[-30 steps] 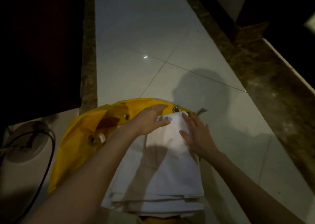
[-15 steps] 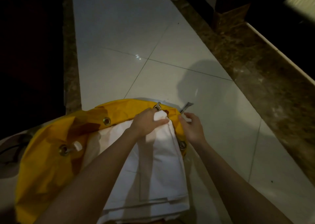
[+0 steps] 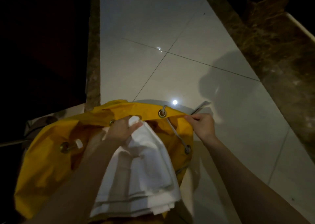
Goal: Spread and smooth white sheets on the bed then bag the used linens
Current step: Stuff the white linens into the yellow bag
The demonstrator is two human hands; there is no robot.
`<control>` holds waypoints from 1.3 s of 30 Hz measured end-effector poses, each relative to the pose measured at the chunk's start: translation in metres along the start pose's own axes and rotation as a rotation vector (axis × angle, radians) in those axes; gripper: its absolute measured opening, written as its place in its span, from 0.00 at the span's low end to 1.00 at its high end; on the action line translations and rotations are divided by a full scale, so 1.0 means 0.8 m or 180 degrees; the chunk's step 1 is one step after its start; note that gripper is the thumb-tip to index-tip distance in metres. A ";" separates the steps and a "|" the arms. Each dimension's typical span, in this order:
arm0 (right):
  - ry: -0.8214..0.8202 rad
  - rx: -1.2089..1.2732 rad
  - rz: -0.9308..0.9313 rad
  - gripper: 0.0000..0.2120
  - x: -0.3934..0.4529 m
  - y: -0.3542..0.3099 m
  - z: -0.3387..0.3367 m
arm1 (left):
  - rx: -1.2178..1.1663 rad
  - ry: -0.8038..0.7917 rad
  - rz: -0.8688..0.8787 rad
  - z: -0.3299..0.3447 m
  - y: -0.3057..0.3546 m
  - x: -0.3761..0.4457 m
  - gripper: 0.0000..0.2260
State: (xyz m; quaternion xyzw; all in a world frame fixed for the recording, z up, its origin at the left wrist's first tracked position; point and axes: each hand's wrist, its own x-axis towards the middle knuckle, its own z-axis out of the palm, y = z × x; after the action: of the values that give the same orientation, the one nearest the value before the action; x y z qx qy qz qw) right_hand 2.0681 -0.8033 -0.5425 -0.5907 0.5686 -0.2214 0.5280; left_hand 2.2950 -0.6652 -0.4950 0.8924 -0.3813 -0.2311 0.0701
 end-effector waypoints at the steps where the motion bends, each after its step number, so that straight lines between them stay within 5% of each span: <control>1: 0.0028 -0.0005 0.0012 0.11 -0.001 -0.004 0.000 | 0.0245 0.0069 0.0144 0.011 0.012 0.002 0.25; 6: 0.0000 -0.0068 -0.0120 0.11 -0.008 -0.018 -0.005 | 0.1635 0.0409 0.0436 0.055 0.049 0.019 0.31; 12: 0.0081 -0.0086 0.0057 0.13 -0.004 -0.015 0.001 | 0.0658 0.0443 0.0544 0.054 0.037 -0.039 0.40; 16: 0.0031 0.0018 0.0116 0.12 -0.005 -0.018 0.004 | 0.0651 0.0103 0.0459 0.086 0.024 -0.112 0.37; 25: 0.0124 0.0136 0.0122 0.10 -0.003 -0.015 0.012 | 0.0783 0.0095 0.0285 0.125 0.022 -0.055 0.38; 30: -0.0399 0.0201 0.0421 0.09 -0.024 -0.002 0.005 | 0.0530 -0.0222 0.0299 0.095 0.055 -0.087 0.42; 39: -0.1040 0.0195 0.1229 0.12 -0.082 0.063 -0.007 | 0.1245 -0.0298 0.0729 0.156 0.048 -0.145 0.47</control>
State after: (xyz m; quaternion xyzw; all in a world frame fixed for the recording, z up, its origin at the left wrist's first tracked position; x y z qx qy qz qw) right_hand 2.0242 -0.7359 -0.5624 -0.4828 0.5710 -0.0353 0.6631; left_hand 2.1421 -0.6032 -0.5521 0.8281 -0.5204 -0.1845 -0.0963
